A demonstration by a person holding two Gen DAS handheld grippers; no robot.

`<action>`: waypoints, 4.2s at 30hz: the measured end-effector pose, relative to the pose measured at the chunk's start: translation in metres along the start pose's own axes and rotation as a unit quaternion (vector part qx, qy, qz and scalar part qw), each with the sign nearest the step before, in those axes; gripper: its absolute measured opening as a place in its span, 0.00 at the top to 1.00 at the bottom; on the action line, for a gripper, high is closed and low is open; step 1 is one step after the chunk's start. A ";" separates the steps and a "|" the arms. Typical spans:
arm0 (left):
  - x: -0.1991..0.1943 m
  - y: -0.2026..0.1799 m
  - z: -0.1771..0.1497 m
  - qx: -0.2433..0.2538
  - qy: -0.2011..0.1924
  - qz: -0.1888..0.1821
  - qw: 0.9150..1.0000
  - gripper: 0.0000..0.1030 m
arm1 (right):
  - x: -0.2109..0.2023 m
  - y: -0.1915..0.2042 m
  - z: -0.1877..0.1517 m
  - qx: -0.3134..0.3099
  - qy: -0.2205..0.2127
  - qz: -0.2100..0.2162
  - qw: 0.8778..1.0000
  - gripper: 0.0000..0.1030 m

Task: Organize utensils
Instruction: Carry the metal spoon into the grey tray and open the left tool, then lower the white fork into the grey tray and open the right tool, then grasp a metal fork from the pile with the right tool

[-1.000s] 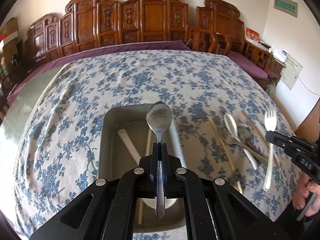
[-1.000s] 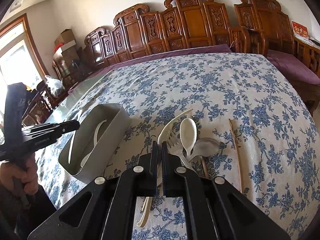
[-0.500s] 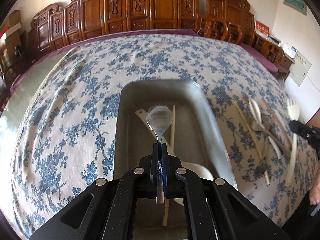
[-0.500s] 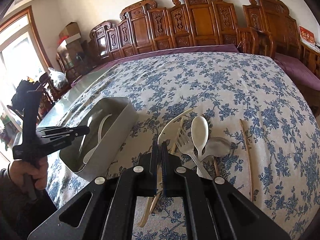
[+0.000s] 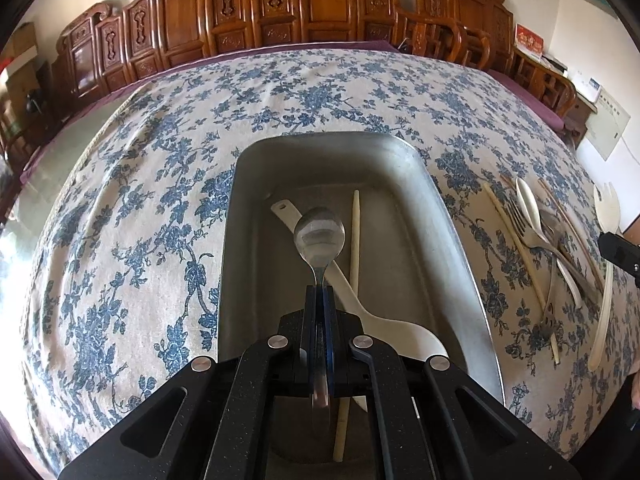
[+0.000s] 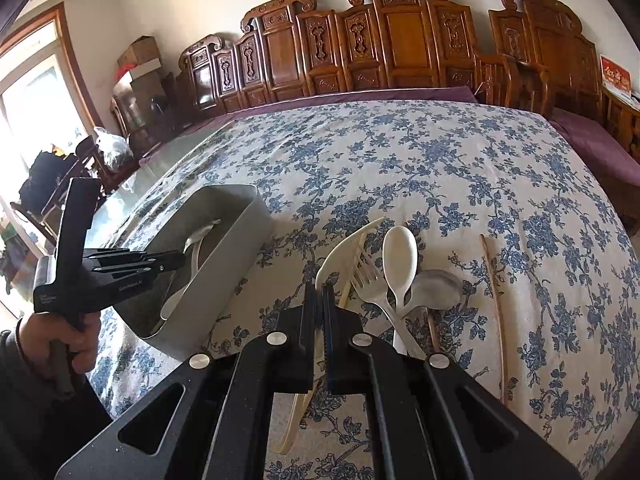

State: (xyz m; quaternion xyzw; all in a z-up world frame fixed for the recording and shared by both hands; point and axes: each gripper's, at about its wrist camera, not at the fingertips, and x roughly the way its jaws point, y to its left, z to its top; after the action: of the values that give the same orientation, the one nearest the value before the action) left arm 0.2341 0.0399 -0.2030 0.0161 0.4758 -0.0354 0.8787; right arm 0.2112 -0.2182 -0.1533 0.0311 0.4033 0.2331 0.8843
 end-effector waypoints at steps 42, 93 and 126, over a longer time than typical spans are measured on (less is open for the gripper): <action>-0.076 0.070 0.016 -0.056 -0.096 0.008 0.994 0.89 | 0.087 0.137 0.057 -0.017 0.035 0.084 0.996 0.96; -0.068 -0.056 -0.004 0.041 -0.087 -0.071 0.993 0.66 | -0.005 -0.065 -0.011 0.013 0.011 -0.109 0.994 0.92; -0.060 -0.091 -0.022 0.080 -0.075 -0.073 0.991 0.66 | 0.052 -0.028 -0.020 -0.064 0.093 -0.057 0.992 0.92</action>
State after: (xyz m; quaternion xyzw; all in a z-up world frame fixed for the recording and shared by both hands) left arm 0.1758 -0.0470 -0.1642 0.0490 0.4043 -0.1390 0.9027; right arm 0.2368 -0.2230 -0.2102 -0.0699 0.4689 0.2095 0.8552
